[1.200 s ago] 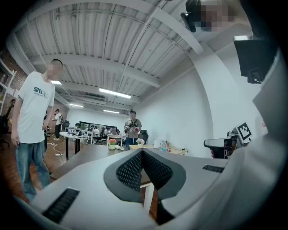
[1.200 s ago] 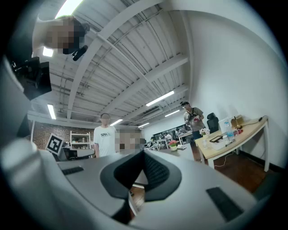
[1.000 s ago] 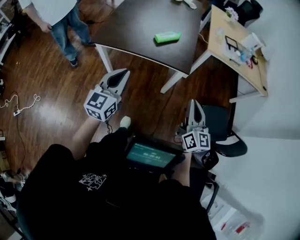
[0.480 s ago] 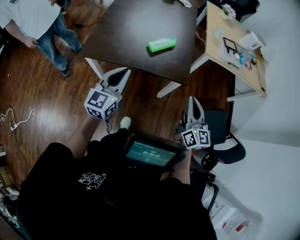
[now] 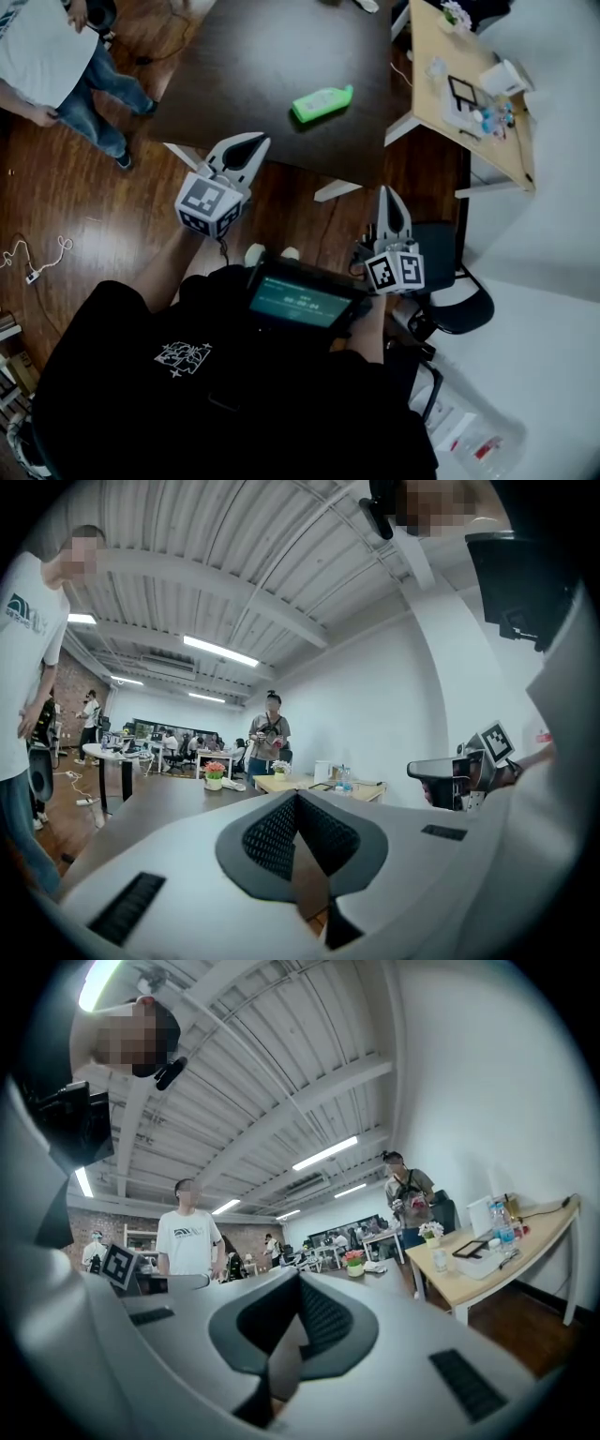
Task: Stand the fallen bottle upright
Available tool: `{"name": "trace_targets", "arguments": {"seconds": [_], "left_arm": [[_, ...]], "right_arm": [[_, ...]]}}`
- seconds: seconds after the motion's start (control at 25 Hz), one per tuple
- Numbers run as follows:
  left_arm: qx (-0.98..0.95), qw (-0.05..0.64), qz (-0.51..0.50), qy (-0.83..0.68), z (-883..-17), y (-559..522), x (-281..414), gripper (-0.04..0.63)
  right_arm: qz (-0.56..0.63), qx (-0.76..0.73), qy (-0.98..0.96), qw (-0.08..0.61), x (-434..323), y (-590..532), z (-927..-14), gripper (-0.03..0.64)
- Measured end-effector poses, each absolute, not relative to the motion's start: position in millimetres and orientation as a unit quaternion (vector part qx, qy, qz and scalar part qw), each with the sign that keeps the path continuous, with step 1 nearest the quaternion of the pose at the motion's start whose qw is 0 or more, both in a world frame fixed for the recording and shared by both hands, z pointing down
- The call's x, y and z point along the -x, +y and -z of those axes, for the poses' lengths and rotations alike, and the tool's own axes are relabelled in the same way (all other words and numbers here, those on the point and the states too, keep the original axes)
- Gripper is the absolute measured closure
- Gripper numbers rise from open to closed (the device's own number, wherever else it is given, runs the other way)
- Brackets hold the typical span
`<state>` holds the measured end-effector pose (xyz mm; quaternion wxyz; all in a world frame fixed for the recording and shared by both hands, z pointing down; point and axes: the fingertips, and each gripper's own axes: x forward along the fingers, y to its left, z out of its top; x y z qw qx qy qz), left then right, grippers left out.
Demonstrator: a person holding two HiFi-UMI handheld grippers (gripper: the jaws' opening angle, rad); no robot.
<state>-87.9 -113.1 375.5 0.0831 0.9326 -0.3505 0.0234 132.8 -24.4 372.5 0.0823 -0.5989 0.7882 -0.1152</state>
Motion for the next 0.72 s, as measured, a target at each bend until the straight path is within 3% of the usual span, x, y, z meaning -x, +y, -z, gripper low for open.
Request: {"name": "trace_targets", "arguments": {"seconds": [0.48,0.72], "left_arm": [[-0.941,0.079,-0.108,-0.311,-420.6,-189.0,2.1,0.594],[-0.934,0.072,-0.259,-0.234,-496.9,-244.6,-73.6,0.402]], "right_arm": [[0.138,0.560,0.813,0.082,-163.9,-114.4,-392.4,0.601],[0.154,0.535,0.827,0.077,-204.3,-161.6,-405.6,0.600]]}}
